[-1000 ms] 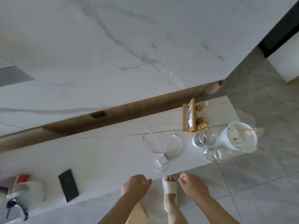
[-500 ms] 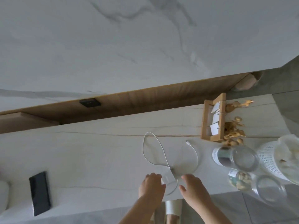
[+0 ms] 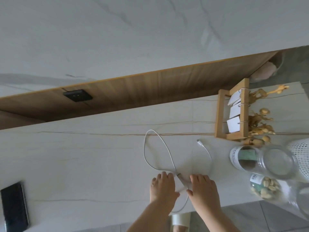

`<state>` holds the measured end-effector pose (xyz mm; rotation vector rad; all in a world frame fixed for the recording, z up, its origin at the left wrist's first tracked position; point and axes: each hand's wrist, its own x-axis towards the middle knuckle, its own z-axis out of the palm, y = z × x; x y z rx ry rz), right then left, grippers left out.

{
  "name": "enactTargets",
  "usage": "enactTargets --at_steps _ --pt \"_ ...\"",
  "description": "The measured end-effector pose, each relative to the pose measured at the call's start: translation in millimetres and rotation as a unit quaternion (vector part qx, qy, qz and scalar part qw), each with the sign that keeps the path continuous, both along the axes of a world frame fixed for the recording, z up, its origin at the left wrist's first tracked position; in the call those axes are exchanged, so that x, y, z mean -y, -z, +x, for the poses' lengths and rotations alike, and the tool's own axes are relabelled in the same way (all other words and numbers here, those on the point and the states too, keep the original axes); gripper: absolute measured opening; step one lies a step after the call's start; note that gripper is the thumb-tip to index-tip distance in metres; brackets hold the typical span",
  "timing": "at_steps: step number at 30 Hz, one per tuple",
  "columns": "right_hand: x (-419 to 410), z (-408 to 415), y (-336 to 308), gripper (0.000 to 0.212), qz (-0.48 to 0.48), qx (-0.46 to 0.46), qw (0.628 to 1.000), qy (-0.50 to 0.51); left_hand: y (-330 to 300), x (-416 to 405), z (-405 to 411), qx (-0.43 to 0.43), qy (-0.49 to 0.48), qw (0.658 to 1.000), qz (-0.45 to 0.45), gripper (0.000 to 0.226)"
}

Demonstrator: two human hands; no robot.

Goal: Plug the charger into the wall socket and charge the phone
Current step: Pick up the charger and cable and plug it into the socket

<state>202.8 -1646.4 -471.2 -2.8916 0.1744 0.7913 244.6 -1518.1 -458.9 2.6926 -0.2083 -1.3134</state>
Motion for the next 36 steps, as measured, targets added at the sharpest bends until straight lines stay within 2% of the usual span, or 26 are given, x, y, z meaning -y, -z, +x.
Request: enactTargets --at_steps 5,8,9,11,14,16,19,21,24,29,32,36 --pt "-7.5 -4.9 11.7 0.039 -0.007 0.001 1.0 0.013 1.7 -5.0 -0.9 0.012 -0.069 0.998 -0.008 0.051" --pt "-14.2 -2.2 0.9 0.032 0.049 -0.009 0.998 0.05 -3.4 -16.3 -1.7 0.014 -0.184 0.981 -0.056 0.05" --pt "-16.2 1.6 -7.3 0.025 0.09 0.002 0.992 0.091 -5.9 -21.1 -0.7 0.01 -0.234 0.968 -0.088 0.048" --pt "-19.5 12.0 -23.7 0.011 0.167 0.015 0.969 0.179 -18.9 -30.4 4.0 -0.003 -0.337 0.928 -0.16 0.042" --pt "-23.5 28.1 -50.5 0.013 0.283 0.044 0.929 0.233 -52.1 -48.2 15.7 -0.013 -0.474 0.841 -0.261 0.031" --pt "-27.5 41.1 -75.9 0.012 0.336 0.077 0.897 0.278 -79.9 -65.2 23.9 0.0 -0.541 0.781 -0.312 0.027" --pt "-34.5 57.8 -113.0 0.003 0.393 0.075 0.855 0.33 -121.6 -99.2 36.6 0.022 -0.61 0.701 -0.369 0.028" --pt "-39.2 65.5 -131.8 0.011 0.411 0.072 0.851 0.32 -146.6 -125.4 43.9 0.044 -0.634 0.668 -0.387 0.032" --pt "-55.8 75.8 -156.3 0.015 0.413 0.053 0.867 0.273 -178.0 -157.1 50.0 0.059 -0.657 0.635 -0.401 0.037" --pt "-106.6 91.2 -194.2 0.021 0.481 -0.015 0.838 0.257 -216.2 -170.4 47.7 -0.027 -0.698 0.547 -0.462 0.034" --pt "-136.3 95.4 -212.2 0.015 0.489 -0.02 0.849 0.2 -227.9 -174.8 38.8 -0.085 -0.668 0.559 -0.483 0.044" --pt "-156.8 103.3 -219.3 0.017 0.428 0.007 0.901 0.078 -236.2 -186.9 25.5 -0.095 -0.641 0.555 -0.522 0.045"
